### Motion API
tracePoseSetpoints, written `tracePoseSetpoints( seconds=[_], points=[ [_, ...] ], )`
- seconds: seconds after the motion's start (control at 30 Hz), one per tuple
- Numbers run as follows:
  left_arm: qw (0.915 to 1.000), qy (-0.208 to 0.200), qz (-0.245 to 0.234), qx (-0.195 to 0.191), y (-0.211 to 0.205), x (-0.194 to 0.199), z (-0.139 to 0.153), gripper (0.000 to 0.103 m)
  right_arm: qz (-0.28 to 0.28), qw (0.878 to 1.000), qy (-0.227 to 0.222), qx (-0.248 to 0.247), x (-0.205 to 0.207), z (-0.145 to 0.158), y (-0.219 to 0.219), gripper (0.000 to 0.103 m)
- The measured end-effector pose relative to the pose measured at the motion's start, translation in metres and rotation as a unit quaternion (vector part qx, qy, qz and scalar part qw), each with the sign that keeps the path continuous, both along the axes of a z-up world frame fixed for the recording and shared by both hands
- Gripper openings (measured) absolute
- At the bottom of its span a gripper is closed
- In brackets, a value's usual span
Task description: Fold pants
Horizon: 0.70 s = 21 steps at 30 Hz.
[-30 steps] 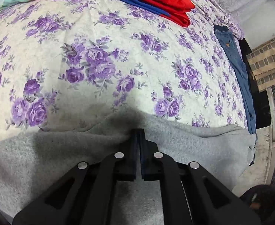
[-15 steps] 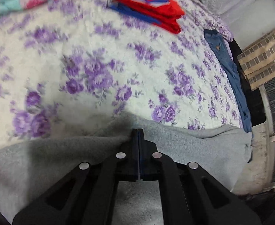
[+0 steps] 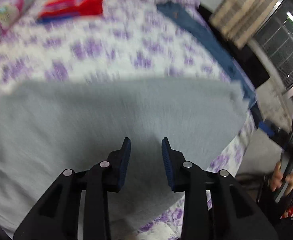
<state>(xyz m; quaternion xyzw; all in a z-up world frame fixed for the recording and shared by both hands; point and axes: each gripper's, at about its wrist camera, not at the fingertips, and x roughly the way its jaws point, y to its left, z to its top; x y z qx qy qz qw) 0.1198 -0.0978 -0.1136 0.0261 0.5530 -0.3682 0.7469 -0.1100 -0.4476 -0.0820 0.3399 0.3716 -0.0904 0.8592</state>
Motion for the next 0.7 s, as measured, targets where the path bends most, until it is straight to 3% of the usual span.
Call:
tracePoseSetpoints(
  seconds=[0.13,0.3,0.43,0.5,0.7],
  points=[
    [0.9998,0.000,0.019,0.001,0.006,-0.010,-0.011,0.031,0.009,0.995,-0.003,0.101,0.015,-0.040,-0.025,0.079],
    [0.9996,-0.002,0.028,0.006,0.008,-0.013,-0.012,0.031,0.034,0.988,-0.018,0.152,0.053,-0.067,-0.037,0.079],
    [0.9993,-0.007,0.033,0.015,0.005,-0.015,-0.012,0.030,0.049,0.990,-0.027,0.127,0.086,-0.072,-0.036,0.075],
    [0.9993,-0.006,0.035,0.016,0.004,-0.014,-0.013,0.030,0.054,0.993,-0.022,0.104,0.093,-0.069,-0.033,0.033],
    [0.9988,-0.010,0.040,0.027,0.000,-0.013,-0.011,0.030,0.066,0.997,-0.009,0.026,0.098,-0.051,-0.019,0.030]
  ],
)
